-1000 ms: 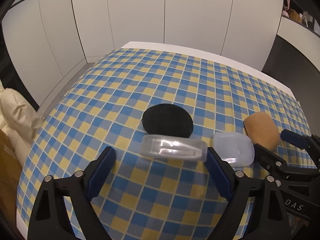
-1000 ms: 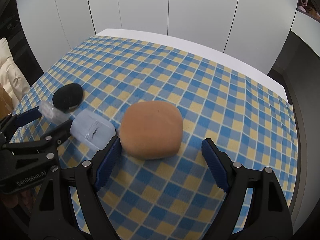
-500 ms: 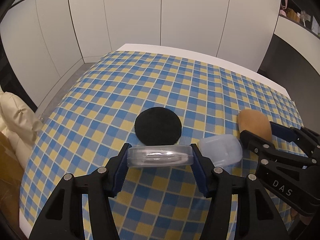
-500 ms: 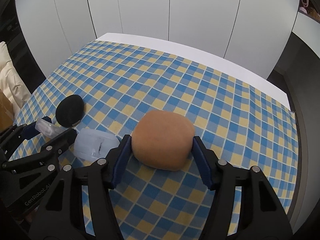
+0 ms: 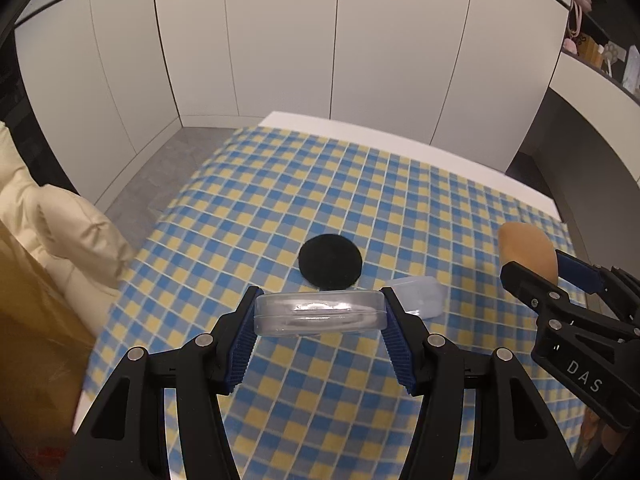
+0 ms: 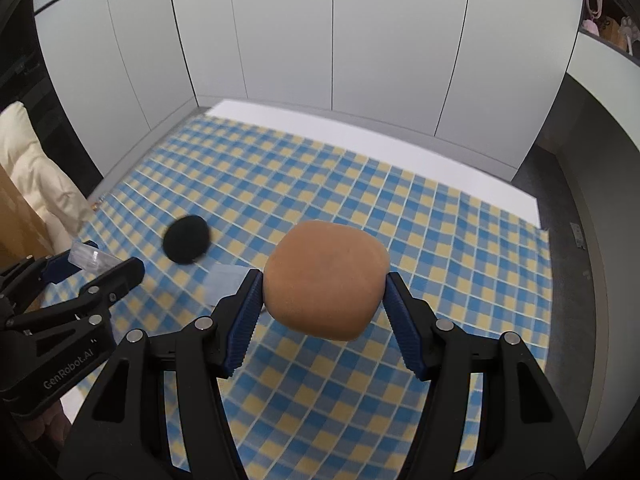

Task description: Organize objects

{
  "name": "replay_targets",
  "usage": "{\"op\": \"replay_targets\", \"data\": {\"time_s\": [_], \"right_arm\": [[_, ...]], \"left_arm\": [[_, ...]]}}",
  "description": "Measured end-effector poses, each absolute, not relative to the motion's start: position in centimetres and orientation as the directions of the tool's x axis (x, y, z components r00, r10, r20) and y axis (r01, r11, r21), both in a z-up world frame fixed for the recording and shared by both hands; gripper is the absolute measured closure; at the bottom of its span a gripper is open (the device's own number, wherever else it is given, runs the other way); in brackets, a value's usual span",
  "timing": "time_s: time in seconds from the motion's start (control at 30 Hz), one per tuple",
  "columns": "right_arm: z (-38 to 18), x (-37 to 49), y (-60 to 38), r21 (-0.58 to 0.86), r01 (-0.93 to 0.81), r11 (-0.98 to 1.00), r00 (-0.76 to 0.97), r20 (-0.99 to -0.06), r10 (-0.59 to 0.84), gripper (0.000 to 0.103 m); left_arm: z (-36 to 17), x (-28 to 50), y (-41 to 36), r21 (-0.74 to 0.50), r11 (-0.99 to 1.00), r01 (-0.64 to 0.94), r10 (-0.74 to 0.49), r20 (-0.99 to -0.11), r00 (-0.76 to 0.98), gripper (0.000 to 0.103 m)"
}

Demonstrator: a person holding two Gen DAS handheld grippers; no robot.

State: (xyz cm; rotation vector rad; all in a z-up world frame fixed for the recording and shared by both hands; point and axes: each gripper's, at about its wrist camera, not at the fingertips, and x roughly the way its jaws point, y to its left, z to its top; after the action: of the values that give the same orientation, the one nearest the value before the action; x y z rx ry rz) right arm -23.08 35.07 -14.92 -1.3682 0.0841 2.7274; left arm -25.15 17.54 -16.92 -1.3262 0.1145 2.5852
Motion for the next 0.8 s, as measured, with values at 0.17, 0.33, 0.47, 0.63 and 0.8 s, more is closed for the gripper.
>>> {"op": "replay_targets", "data": {"time_s": [0.17,0.33,0.47,0.63,0.8], "right_arm": [[-11.6,-21.4,34.4,0.02,-0.107,-0.994,-0.616,-0.786,0.05,0.04],[-8.1,-19.2,34.0,0.032,-0.115,-0.993,-0.637,-0.77,0.049,0.04],[-5.2,-17.2,33.9,0.039,-0.128,-0.991,-0.654,-0.754,0.055,0.04],[-2.1,-14.3,34.0,0.049,-0.154,-0.987,-0.672,-0.738,0.068,0.04],[-0.1,-11.4,34.0,0.066,-0.167,-0.984,-0.675,-0.735,0.065,0.04]], "left_arm": [[-14.0,-23.6,17.6,-0.042,-0.967,-0.25,0.183,-0.799,-0.573,0.045],[-10.8,-21.8,17.7,-0.045,-0.962,-0.269,0.201,-0.785,-0.586,0.045],[-8.5,-20.3,17.5,-0.05,-0.961,-0.273,0.21,-0.776,-0.594,0.045],[-5.4,-18.0,16.8,-0.064,-0.957,-0.281,0.23,-0.757,-0.612,0.045],[-3.5,-15.7,16.6,-0.048,-0.951,-0.306,0.236,-0.751,-0.616,0.045]]}}
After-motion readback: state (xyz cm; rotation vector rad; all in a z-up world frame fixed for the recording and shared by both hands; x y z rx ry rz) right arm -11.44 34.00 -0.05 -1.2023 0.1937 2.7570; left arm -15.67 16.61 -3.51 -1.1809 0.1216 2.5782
